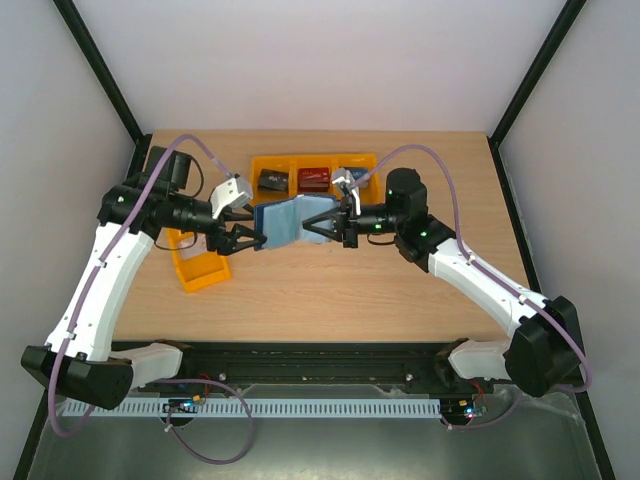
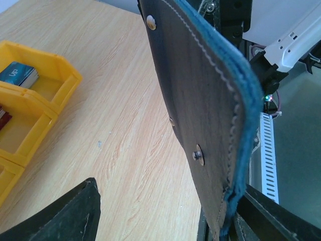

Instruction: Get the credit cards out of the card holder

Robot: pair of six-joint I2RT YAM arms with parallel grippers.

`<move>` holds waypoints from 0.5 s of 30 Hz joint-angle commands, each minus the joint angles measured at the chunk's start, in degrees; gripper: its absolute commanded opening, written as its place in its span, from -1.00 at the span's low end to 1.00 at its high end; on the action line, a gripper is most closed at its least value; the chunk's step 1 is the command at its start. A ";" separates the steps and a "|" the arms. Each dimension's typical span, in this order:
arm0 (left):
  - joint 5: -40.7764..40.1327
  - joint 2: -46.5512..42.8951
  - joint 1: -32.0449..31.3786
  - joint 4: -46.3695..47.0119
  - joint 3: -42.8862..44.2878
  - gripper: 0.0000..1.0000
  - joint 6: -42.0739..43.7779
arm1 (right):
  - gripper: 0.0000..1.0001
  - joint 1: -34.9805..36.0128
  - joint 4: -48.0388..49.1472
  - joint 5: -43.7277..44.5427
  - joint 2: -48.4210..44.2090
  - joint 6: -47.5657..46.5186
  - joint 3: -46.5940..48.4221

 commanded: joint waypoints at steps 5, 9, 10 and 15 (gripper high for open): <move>-0.39 -0.83 0.41 0.17 -0.10 0.34 -0.23 | -0.97 -0.25 0.96 -2.50 -1.31 -0.75 0.67; -0.58 -0.75 0.46 2.24 -0.67 0.22 -1.96 | -0.97 -0.25 1.32 -3.70 -0.82 -0.22 0.73; -0.34 -0.62 0.41 1.85 -0.75 0.19 -1.49 | -0.97 -0.25 1.34 -4.02 -0.71 -0.24 0.68; 0.76 -0.82 0.40 -0.64 -0.05 0.08 1.15 | -0.97 -0.30 -1.56 -4.33 -1.04 -3.02 0.97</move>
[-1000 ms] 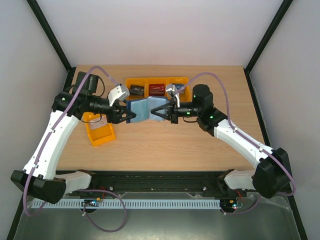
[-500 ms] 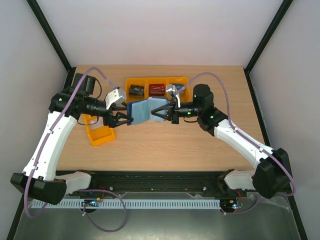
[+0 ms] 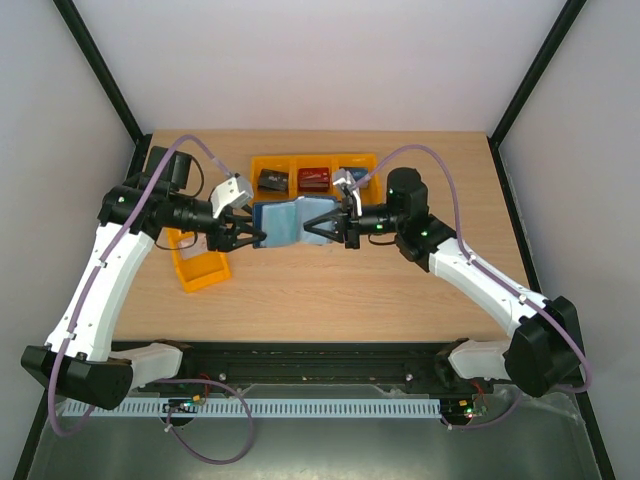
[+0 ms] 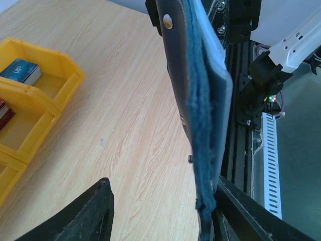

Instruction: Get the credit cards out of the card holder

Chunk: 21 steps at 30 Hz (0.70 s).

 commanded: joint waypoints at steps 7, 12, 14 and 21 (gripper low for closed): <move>1.32 -0.77 0.45 -2.61 -0.21 0.06 4.10 | -0.97 -0.27 -4.08 -3.18 -0.49 -4.27 2.06; 0.96 -0.85 0.34 -2.35 -0.39 -0.03 3.21 | -0.97 -0.36 -5.38 -2.84 -1.05 -5.26 1.93; -0.62 -0.77 -0.16 1.24 -1.19 -0.10 -1.05 | -0.97 -0.36 -4.47 -3.00 -0.77 -3.86 1.83; -4.44 0.39 -3.57 6.70 -3.13 -0.22 -7.80 | -0.97 -0.07 2.49 -3.75 -0.25 2.27 0.38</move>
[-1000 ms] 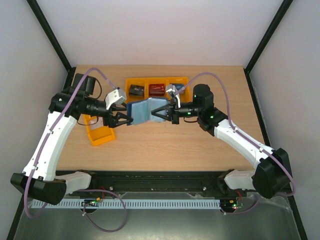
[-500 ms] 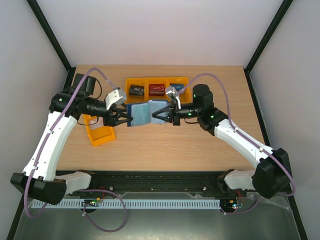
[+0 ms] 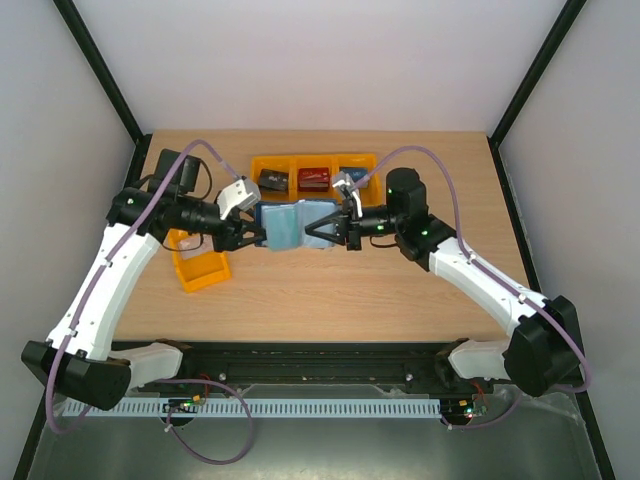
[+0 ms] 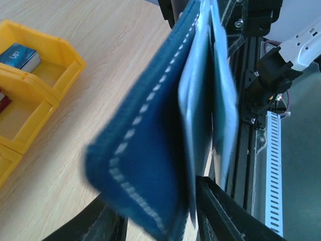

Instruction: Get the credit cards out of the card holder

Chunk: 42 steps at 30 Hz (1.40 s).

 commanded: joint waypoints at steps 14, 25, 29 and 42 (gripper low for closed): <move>0.24 3.13 -4.00 12.12 -1.50 -0.03 -14.47 | -0.97 5.20 18.27 4.60 4.59 11.66 -1.25; -8.13 2.70 -4.78 13.86 -3.91 -0.92 -15.96 | -0.66 5.61 20.68 1.56 4.73 12.10 -2.27; -12.24 2.21 -4.45 13.22 -3.24 -0.95 -16.15 | -0.02 2.84 13.00 10.18 2.16 8.56 -4.10; -9.54 1.48 -3.51 9.59 0.23 -0.95 -13.12 | 0.97 -3.68 13.29 10.84 -3.14 10.02 -10.14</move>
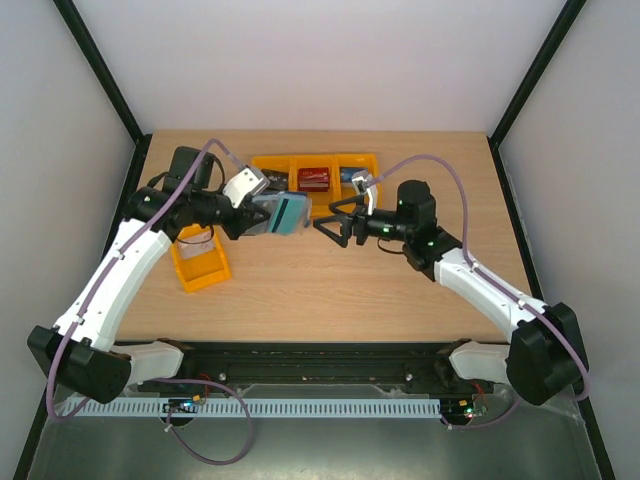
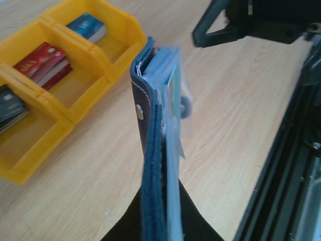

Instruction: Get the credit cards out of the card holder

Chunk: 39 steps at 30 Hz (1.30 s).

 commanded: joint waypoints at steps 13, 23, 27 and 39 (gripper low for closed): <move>21.92 -0.45 2.02 -7.77 5.47 -0.95 7.90 | 0.00 6.07 21.93 -14.06 6.55 9.86 0.63; 16.15 -2.42 8.35 1.11 1.28 0.31 -2.29 | -0.97 6.07 15.56 -5.34 5.33 9.67 0.39; 4.63 -2.83 10.99 5.90 1.97 0.60 -8.50 | -0.97 6.07 -2.88 9.47 7.33 5.38 5.12; 21.61 -1.29 5.64 7.89 -2.10 -0.13 -11.75 | -0.97 10.96 -9.99 16.34 10.95 6.15 12.79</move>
